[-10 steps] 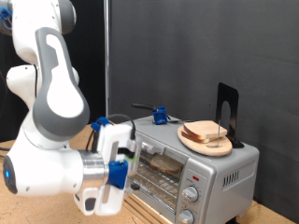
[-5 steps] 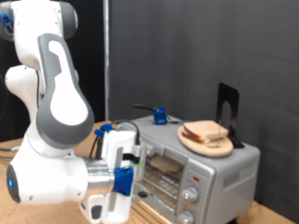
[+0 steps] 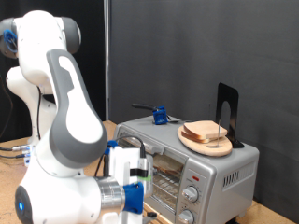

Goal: Make a piece of toast with the oven

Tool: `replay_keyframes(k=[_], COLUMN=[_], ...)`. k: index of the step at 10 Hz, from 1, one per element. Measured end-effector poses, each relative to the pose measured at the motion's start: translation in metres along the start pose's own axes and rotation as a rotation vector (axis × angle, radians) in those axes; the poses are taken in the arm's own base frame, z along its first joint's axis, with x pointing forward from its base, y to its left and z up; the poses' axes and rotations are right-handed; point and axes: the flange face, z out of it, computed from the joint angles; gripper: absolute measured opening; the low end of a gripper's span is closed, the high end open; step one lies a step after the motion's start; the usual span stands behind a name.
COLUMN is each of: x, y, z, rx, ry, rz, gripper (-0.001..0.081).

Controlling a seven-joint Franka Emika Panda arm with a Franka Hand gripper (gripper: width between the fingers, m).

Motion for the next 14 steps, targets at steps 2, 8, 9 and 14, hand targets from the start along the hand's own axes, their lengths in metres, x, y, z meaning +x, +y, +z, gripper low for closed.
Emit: replay_keyframes(k=[2,8,9,14], x=[0.014,0.039,0.043,0.057], y=[0.011,0.034,0.039,0.043], z=[0.008,0.018,0.016,0.029], rx=[0.032,0.075,0.072,0.088], ry=[-0.029,-0.134,-0.122,-0.080], rz=[0.039,0.030,0.030,0.021], gripper=[0.0808,0.0808,0.0808,0.0808])
